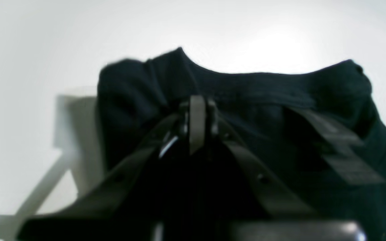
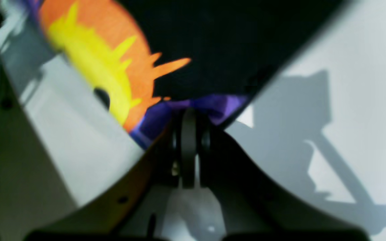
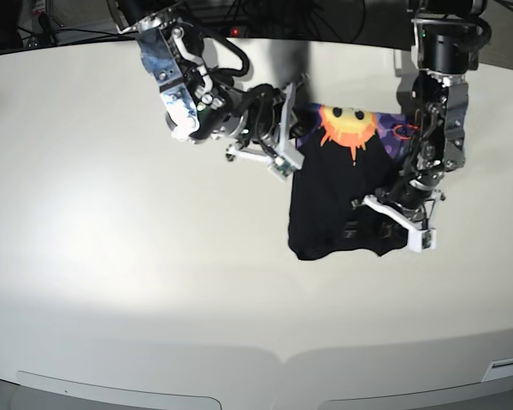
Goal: Fold the T-shirt properly
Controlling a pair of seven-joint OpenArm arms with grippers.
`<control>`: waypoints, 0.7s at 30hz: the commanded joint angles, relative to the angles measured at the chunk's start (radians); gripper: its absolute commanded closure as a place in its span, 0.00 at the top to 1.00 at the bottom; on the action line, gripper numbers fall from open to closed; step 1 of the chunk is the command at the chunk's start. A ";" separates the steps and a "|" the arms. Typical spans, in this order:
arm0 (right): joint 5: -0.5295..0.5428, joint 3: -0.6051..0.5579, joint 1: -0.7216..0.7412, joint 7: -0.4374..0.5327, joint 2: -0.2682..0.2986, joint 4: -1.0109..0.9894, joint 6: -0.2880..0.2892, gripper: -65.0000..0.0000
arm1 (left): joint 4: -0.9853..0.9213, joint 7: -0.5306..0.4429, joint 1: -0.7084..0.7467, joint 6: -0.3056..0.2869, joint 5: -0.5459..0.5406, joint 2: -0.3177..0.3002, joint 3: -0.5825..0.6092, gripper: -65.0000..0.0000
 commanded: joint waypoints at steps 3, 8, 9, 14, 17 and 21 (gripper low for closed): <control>0.007 0.001 0.013 0.010 -0.005 0.017 0.007 0.00 | 0.014 -0.006 -0.042 -0.015 0.040 0.001 0.000 0.00; -0.068 0.006 0.013 0.000 -0.005 0.046 0.006 0.00 | 0.097 0.058 -0.044 -0.014 0.025 -0.047 -0.001 0.00; -0.075 0.011 0.013 -0.006 -0.005 0.062 0.006 0.00 | 0.134 0.079 -0.039 -0.014 0.012 -0.061 -0.001 0.00; -0.033 0.074 0.013 -0.069 0.002 0.185 0.001 0.00 | 0.369 0.210 0.032 -0.014 -0.106 -0.162 -0.001 0.00; 0.047 0.124 0.012 -0.157 0.034 0.273 -0.009 0.00 | 0.533 0.269 0.127 -0.004 -0.119 -0.213 -0.002 0.00; 0.150 0.209 -0.029 -0.269 0.095 0.390 -0.024 0.00 | 0.713 0.283 0.303 0.044 -0.118 -0.260 -0.010 0.00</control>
